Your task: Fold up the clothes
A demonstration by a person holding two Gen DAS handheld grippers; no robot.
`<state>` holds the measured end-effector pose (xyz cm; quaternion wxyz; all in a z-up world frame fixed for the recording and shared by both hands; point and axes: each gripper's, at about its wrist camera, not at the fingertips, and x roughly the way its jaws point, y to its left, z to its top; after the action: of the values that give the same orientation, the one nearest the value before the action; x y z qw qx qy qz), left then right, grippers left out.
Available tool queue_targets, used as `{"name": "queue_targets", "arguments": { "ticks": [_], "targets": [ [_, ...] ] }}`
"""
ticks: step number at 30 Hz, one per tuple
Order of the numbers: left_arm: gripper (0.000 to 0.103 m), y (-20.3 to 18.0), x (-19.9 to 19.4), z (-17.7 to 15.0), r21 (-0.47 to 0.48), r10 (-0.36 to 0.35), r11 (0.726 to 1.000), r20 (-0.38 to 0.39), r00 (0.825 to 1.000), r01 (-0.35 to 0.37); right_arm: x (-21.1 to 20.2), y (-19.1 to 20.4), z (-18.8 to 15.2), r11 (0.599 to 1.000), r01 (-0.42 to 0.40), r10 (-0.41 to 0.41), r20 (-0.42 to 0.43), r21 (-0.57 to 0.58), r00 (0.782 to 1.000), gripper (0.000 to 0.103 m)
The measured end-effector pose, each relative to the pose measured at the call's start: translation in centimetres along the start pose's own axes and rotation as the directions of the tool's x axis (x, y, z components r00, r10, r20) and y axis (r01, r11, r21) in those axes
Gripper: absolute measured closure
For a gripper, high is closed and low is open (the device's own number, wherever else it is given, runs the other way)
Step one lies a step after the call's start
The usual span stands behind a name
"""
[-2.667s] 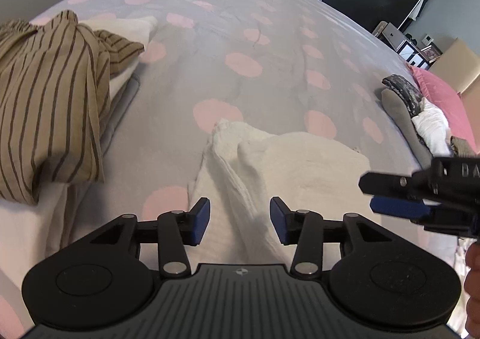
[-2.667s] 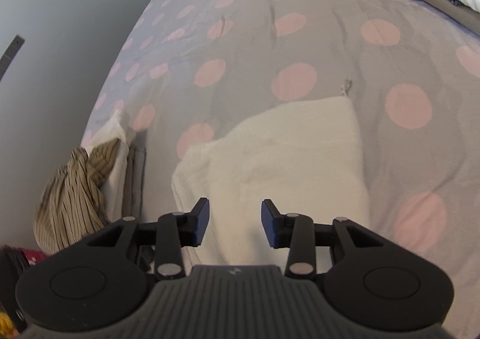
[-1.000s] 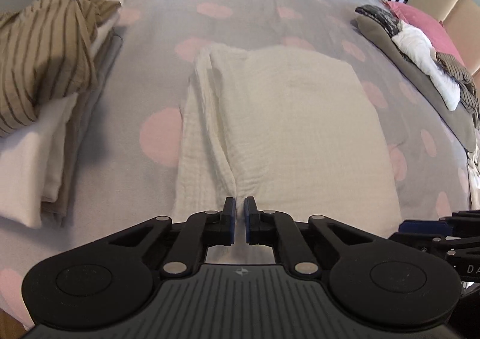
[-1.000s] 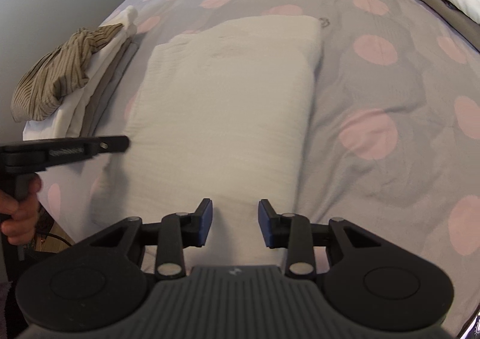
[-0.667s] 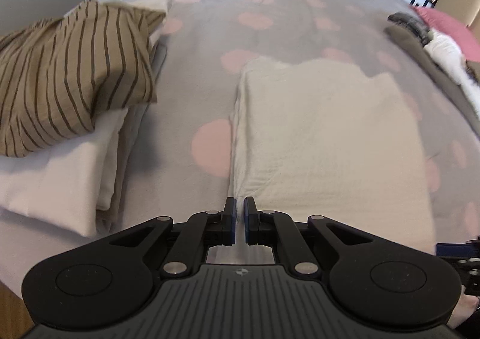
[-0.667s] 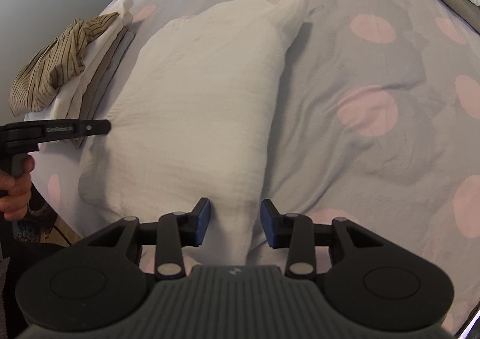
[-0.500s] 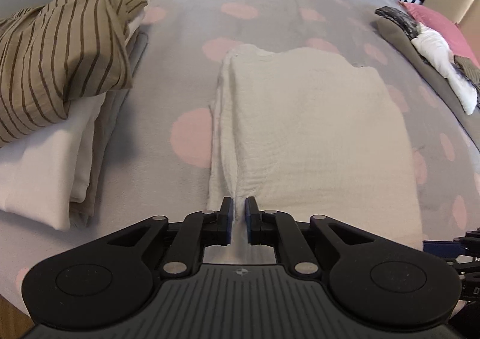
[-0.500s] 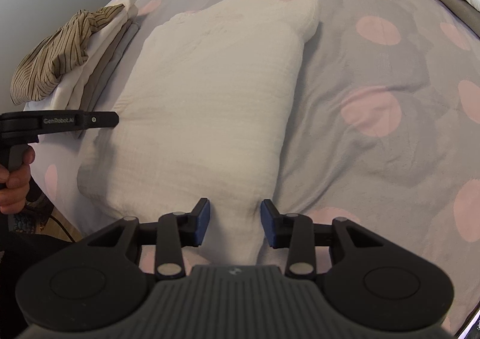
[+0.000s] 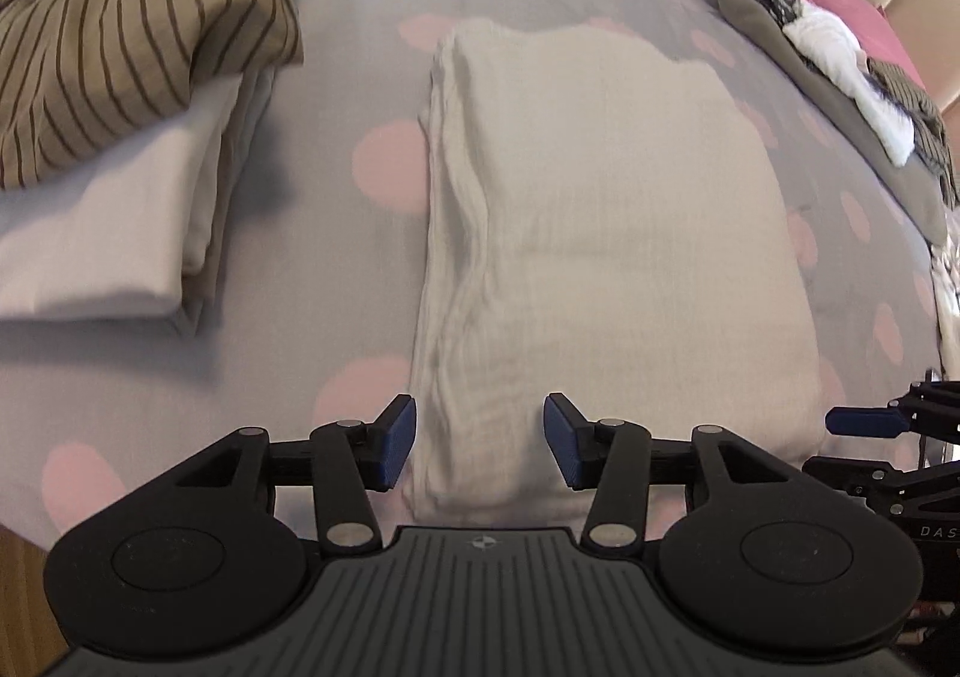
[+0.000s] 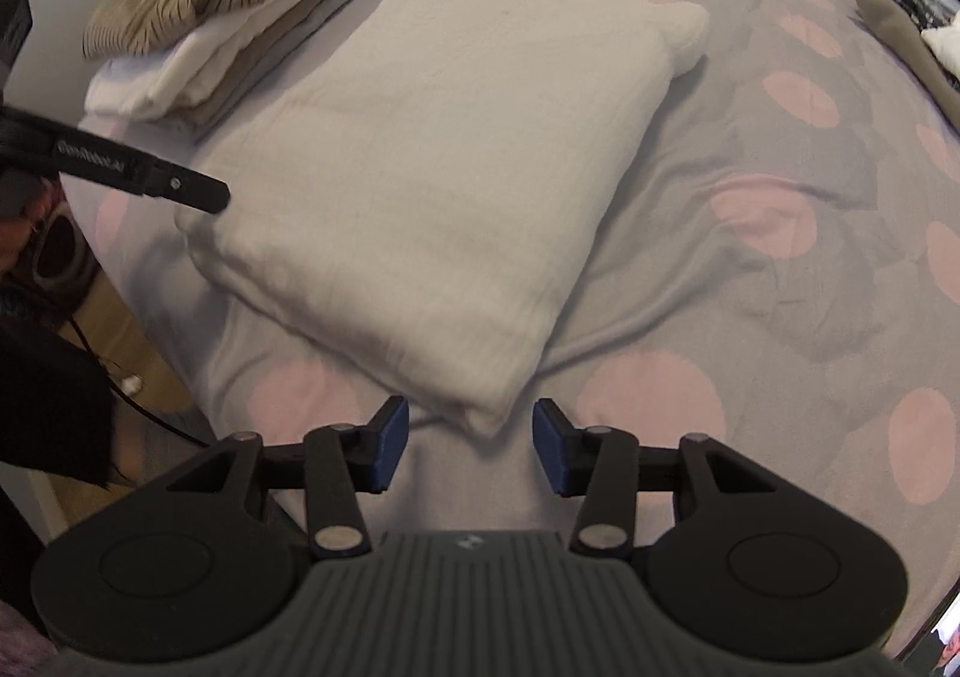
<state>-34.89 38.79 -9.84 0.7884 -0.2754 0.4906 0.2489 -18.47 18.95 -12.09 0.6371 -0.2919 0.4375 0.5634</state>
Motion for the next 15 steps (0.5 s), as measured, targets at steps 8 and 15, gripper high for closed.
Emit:
{"name": "queue_targets", "arguments": {
  "ticks": [8,15],
  "targets": [
    [0.085,-1.0,0.3,-0.4,0.048,0.001,0.999,-0.026,1.0,0.0,1.8,0.9,-0.6,0.995,0.09,-0.089,0.022,-0.037,0.996,0.071],
    [0.1,-1.2,-1.1,-0.2,0.074,0.032,0.997,-0.004,0.999,-0.032,-0.5,1.0,0.2,0.998,0.057,-0.055,0.061,-0.027,0.997,0.093]
  ]
}}
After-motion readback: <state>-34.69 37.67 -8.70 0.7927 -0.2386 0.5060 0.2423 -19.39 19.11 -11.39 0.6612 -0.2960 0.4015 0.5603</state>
